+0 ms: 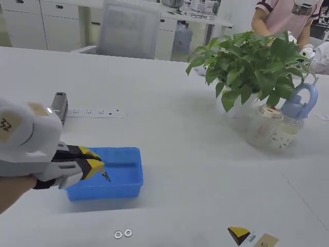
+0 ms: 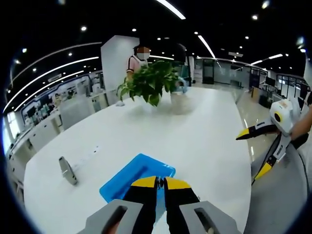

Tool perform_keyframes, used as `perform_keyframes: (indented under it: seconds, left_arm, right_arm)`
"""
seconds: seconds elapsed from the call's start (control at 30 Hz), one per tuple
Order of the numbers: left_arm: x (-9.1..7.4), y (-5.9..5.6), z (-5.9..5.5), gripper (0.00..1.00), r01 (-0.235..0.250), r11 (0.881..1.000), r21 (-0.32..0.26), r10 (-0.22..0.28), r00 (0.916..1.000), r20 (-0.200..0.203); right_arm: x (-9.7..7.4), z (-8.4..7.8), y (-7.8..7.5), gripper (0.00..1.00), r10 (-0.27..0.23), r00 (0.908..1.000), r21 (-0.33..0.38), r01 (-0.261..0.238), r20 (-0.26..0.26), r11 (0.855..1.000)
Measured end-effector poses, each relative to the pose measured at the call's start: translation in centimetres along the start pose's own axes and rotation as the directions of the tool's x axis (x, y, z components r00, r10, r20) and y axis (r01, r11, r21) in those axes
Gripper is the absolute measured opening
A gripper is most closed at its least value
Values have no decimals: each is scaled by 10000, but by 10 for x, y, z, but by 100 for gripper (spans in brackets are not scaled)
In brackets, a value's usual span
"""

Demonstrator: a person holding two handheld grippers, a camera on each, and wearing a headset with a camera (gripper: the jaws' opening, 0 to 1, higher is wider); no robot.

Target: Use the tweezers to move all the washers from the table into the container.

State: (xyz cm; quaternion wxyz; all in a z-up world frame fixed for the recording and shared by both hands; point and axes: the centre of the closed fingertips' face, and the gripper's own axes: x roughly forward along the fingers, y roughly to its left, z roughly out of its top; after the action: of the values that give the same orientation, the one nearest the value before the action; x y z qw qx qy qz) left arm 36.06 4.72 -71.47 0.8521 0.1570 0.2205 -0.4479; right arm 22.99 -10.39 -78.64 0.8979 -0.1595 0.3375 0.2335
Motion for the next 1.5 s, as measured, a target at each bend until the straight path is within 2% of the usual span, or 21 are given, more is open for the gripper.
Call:
perform_keyframes:
  seconds: [0.1,0.27,0.63,0.9,1.17,1.5]
  left_arm:
    - [1,-12,-6,1,143,9999,-47,-144,9999,-50]
    - [7,-29,-21,1,508,9984,-264,-517,9981,-339]
    - [16,-48,-43,1,913,9944,-525,-951,9926,-760]
    - [19,-52,-47,1,1028,9932,-538,-1077,9896,-958]
    - [22,-59,-56,1,1161,9930,-231,-1182,9838,-1349]
    - [23,-60,-59,1,1210,9925,-179,-1224,9815,-1472]
  right_arm:
    - [0,0,-1,82,-32,10000,15,32,10,10000]
    - [0,0,-1,83,-53,10000,19,52,36,10000]
    - [0,-1,0,81,-15,10000,-30,15,-5,10000]
    - [0,-1,-1,80,-43,10000,-92,43,-44,9999]
    - [0,-1,0,79,-25,10000,-107,25,-39,9999]
    - [0,-2,-1,78,-66,10000,-153,65,-61,9999]
